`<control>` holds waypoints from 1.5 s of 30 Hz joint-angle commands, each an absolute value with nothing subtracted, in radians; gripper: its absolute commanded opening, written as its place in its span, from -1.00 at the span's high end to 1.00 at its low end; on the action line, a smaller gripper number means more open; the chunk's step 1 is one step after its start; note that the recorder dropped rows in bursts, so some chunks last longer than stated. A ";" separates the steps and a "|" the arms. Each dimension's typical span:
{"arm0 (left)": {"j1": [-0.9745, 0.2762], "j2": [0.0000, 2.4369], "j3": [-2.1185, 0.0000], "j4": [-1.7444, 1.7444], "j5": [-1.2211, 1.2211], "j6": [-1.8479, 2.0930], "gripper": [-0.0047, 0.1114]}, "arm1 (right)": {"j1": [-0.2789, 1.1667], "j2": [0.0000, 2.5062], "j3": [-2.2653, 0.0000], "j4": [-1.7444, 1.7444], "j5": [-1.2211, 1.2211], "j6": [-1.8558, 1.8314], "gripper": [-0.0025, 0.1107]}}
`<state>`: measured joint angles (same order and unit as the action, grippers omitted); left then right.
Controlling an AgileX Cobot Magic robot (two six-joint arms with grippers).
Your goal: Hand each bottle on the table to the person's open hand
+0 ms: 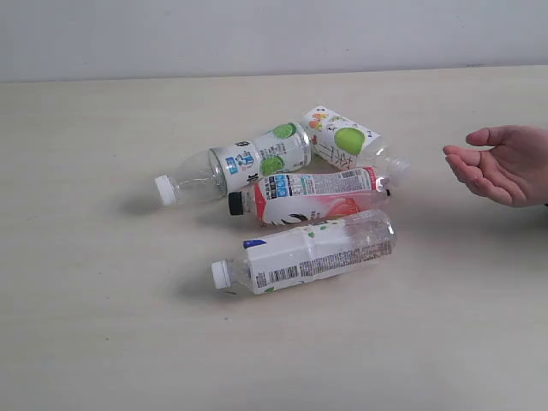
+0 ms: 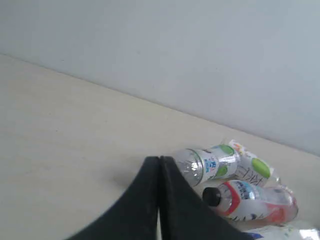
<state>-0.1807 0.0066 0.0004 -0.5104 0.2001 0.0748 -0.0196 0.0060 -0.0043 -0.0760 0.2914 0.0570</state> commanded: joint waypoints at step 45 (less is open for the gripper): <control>-0.299 1.778 -1.611 -0.103 1.142 0.448 0.92 | -0.024 0.000 0.000 -0.076 0.284 0.054 0.95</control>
